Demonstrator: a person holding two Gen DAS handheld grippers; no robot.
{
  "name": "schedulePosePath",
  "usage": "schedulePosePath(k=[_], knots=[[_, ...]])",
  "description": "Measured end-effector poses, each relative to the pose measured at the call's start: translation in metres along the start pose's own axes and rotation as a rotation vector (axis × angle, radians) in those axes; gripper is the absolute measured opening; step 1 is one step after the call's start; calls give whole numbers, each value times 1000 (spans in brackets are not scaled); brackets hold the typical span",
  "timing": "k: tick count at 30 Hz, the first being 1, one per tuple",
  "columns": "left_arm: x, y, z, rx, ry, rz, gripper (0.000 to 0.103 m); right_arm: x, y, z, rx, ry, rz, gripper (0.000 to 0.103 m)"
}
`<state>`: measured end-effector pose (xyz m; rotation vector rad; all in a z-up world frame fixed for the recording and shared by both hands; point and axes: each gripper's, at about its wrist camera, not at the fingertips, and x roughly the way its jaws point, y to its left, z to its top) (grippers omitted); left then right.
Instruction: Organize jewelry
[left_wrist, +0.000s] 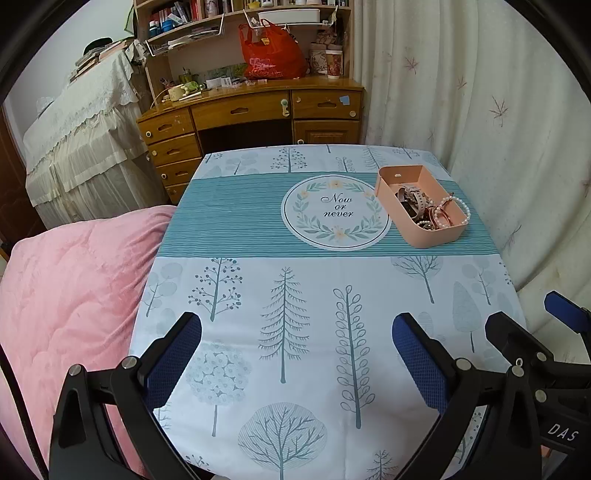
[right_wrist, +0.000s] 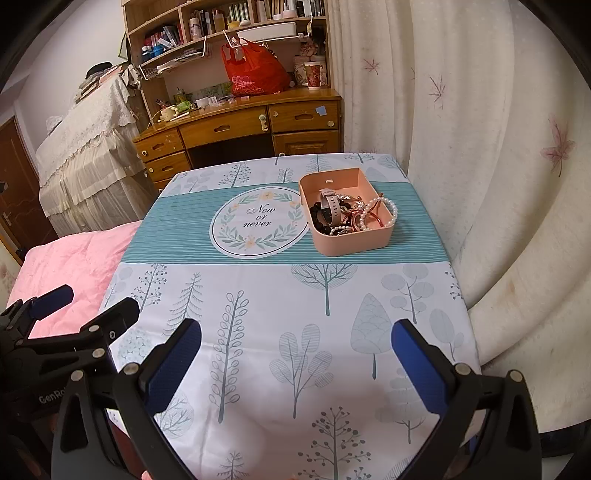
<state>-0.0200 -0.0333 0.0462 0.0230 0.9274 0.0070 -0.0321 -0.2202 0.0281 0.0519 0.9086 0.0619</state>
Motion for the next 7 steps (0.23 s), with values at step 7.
schedulePosePath(k=[7], knots=[[0, 0, 0, 1, 0, 1, 102, -1, 0, 0, 0, 0, 0, 103]])
